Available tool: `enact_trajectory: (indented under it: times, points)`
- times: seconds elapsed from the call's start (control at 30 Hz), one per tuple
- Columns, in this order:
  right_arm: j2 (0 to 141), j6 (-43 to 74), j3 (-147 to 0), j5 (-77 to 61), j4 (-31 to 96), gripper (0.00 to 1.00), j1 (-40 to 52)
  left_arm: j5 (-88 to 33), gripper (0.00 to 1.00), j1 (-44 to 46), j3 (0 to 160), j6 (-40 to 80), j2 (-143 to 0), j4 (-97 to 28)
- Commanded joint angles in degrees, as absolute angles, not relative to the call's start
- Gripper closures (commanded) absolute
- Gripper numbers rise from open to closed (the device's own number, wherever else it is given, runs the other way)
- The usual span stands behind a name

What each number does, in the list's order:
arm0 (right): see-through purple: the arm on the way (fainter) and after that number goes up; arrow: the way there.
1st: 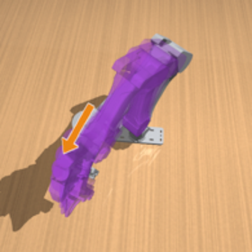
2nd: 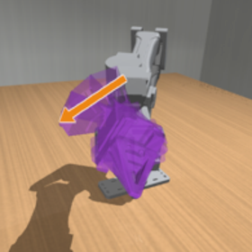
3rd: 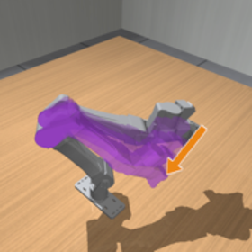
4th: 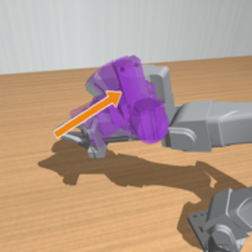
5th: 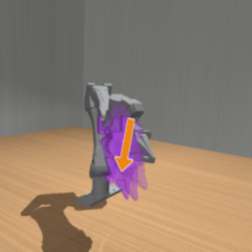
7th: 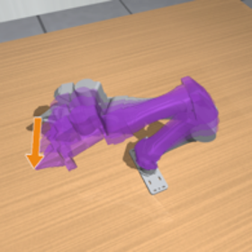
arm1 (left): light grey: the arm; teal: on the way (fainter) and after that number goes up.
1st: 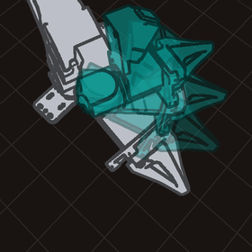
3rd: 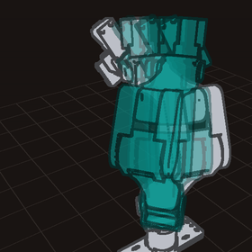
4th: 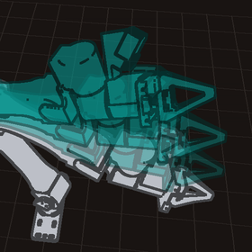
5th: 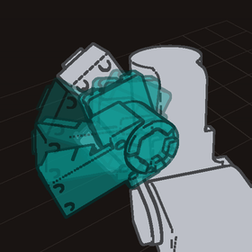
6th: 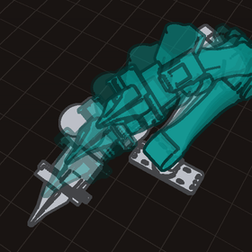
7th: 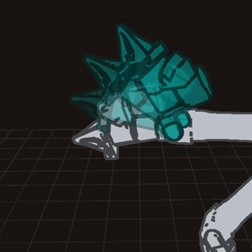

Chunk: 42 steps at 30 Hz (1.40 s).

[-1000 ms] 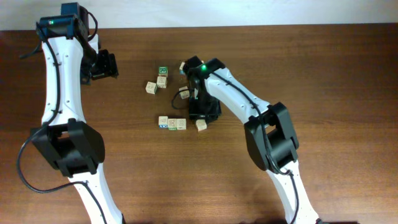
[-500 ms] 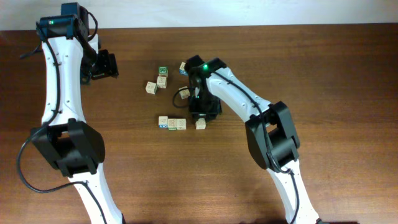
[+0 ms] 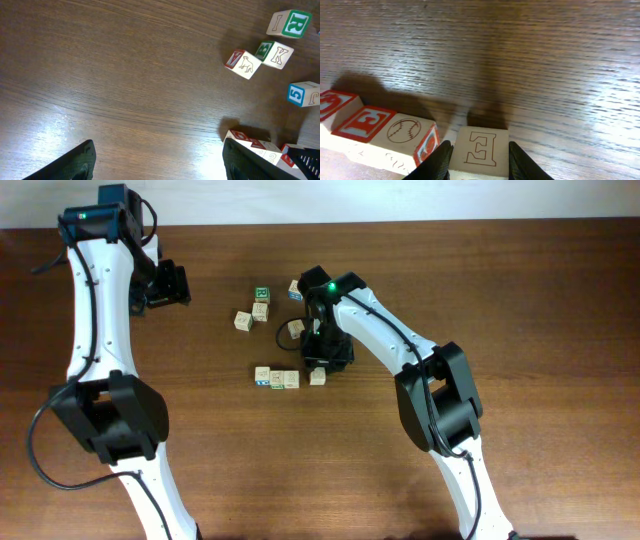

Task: Rotate 5 blocks

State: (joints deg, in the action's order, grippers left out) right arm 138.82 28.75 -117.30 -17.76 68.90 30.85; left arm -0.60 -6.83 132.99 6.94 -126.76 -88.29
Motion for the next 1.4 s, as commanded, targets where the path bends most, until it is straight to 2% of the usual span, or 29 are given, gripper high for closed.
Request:
enact_trajectory:
  times: [0.0,0.37,0.47,0.57,0.7,0.77,0.83,0.9,0.93,1.0,1.1,1.17,1.37]
  points:
    - [139.5,29.2,-117.0,-19.5,68.8,0.64,31.3,-0.6,0.21,-6.8,134.0,6.9,-127.1,-88.4]
    - [139.2,27.5,-120.3,-21.1,71.0,0.55,31.1,-0.6,0.22,-6.8,134.0,6.9,-127.1,-88.4]
    - [139.1,25.7,-124.9,-17.0,73.6,0.54,31.0,-0.6,0.22,-6.8,134.0,6.9,-127.1,-88.4]
    - [139.1,21.1,-130.0,-11.9,73.1,0.47,31.1,-0.6,0.21,-6.8,134.0,6.9,-127.1,-88.4]
    - [139.7,14.2,-131.2,-3.7,62.3,0.35,31.2,-0.7,0.22,-6.8,134.0,6.9,-127.1,-88.1]
    - [140.8,11.3,-131.2,-3.9,57.5,0.3,31.2,-0.7,0.22,-6.7,134.0,6.9,-127.1,-88.1]
    - [141.9,9.5,-131.2,-4.5,54.6,0.21,31.8,-0.6,0.21,-6.7,134.0,6.9,-127.1,-88.2]
    - [143.3,9.2,-131.2,-4.4,53.7,0.21,32.6,-0.6,0.21,-6.8,134.0,6.9,-127.1,-88.2]
    - [143.9,9.2,-131.1,-4.2,53.4,0.22,33.1,-0.6,0.21,-6.8,134.0,6.9,-127.1,-88.1]
    - [145.7,9.5,-131.1,-3.4,52.4,0.37,33.8,-0.6,0.21,-6.7,134.0,6.9,-127.1,-88.2]
    - [146.6,12.5,-131.1,1.5,51.3,0.48,34.1,-0.6,0.22,-6.8,134.0,6.8,-127.1,-88.6]
    - [146.6,12.5,-131.1,2.2,51.6,0.65,34.1,-0.6,0.21,-6.8,134.0,6.9,-127.1,-88.6]
    - [146.1,14.6,-131.2,2.0,56.6,0.66,33.8,-0.6,0.21,-6.8,134.0,6.9,-127.1,-88.6]
